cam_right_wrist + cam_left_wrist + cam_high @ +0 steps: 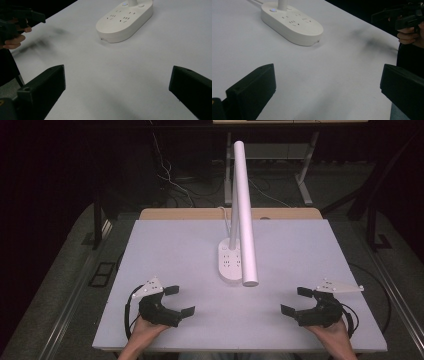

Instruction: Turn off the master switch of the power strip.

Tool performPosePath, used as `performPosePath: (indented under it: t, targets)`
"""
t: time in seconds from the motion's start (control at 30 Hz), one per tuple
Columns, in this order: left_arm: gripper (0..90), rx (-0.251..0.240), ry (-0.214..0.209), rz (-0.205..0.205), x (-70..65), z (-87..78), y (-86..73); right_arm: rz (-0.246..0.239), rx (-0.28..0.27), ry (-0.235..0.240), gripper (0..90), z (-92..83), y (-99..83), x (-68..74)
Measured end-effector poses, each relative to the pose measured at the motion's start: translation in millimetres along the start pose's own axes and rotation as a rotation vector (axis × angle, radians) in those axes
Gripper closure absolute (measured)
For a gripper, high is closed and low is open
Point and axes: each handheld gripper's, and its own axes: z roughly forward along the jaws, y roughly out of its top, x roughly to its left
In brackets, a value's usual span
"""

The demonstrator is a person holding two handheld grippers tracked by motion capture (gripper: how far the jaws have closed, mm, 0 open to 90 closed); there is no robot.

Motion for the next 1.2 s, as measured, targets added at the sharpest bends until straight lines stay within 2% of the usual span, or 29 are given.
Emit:
performPosePath:
  t: [0.17, 0.23, 0.77, 0.93, 1.03, 1.2]
  targets:
    - [0.0, 0.001, -0.008, -0.006, -0.3, 0.1, 0.0, 0.001, 0.013, 0.01, 0.0, 1.4, 0.4, 0.4]
    - [0.0, -0.002, -0.011, -0.005, -0.1, -0.2, 0.2, -0.013, 0.02, 0.012, 0.0, 2.0, 0.3, 0.2]
    - [0.0, 0.007, -0.02, -0.012, -1.4, -0.9, 0.7, 0.004, 0.037, 0.017, 0.0, 0.9, -1.1, -3.1]
    - [0.0, 0.02, -0.017, 0.005, -3.1, -1.1, 2.5, 0.002, 0.04, 0.018, 0.0, 0.5, -1.4, -3.6]
    - [0.0, 0.05, -0.019, 0.027, -3.6, -0.4, 4.2, 0.002, 0.041, 0.019, 0.0, 0.8, -1.1, -3.5]
    - [0.0, 0.069, -0.016, 0.04, -5.0, 1.7, 8.9, 0.0, 0.039, 0.019, 0.0, 0.9, -0.8, -4.6]
